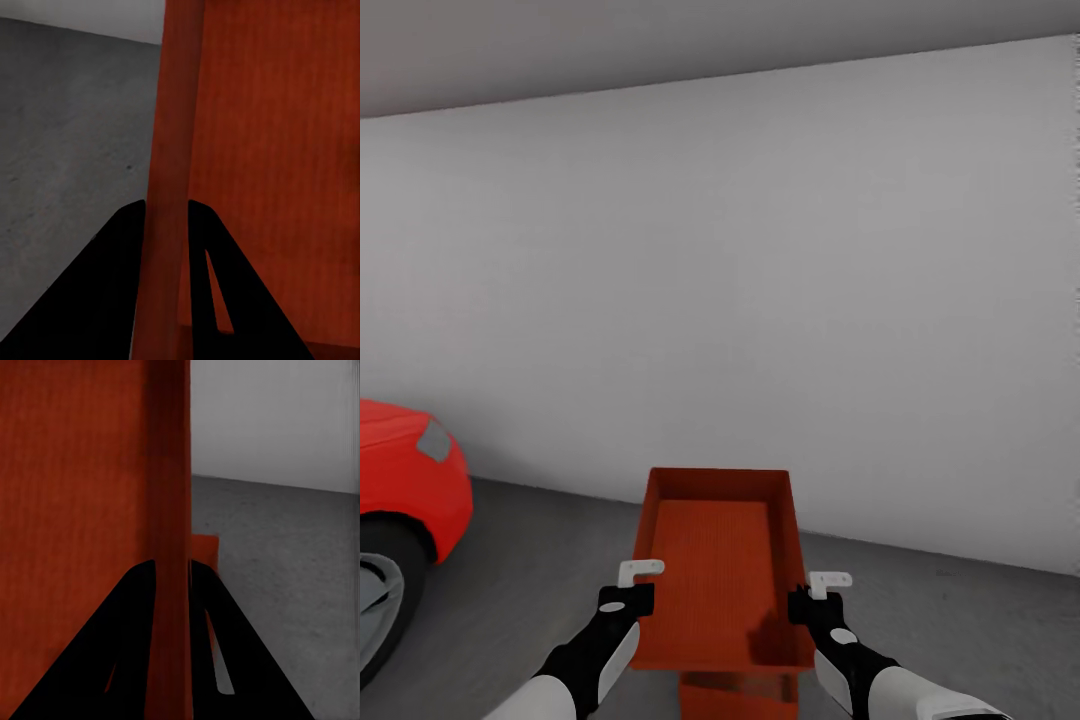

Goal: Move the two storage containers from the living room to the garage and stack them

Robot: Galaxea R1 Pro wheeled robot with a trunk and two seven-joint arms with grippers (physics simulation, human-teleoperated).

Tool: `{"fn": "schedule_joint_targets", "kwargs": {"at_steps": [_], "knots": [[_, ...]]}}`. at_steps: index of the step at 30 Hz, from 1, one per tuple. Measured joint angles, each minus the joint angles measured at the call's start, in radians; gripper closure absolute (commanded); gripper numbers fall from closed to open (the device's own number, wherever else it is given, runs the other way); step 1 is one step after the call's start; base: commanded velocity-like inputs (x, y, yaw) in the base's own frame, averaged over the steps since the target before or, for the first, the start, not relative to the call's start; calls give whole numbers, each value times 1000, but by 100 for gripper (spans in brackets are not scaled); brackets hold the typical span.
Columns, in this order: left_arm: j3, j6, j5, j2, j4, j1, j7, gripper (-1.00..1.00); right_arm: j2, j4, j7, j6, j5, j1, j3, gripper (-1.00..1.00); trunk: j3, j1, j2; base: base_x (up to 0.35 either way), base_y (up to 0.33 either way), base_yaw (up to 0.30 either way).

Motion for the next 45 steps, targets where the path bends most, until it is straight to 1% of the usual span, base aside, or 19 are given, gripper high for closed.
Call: {"fn": "schedule_joint_targets", "kwargs": {"at_steps": [19, 45], "knots": [[3, 0, -1, -1, 1, 0, 0, 100, -1, 0, 1, 2, 0, 0, 0, 100, 0, 0, 0, 322, 108, -233], [-2, 0, -1, 1, -3, 0, 0, 100, 0, 0, 0, -3, 0, 0, -1, 100, 0, 0, 0, 322, 85, -8]]}}
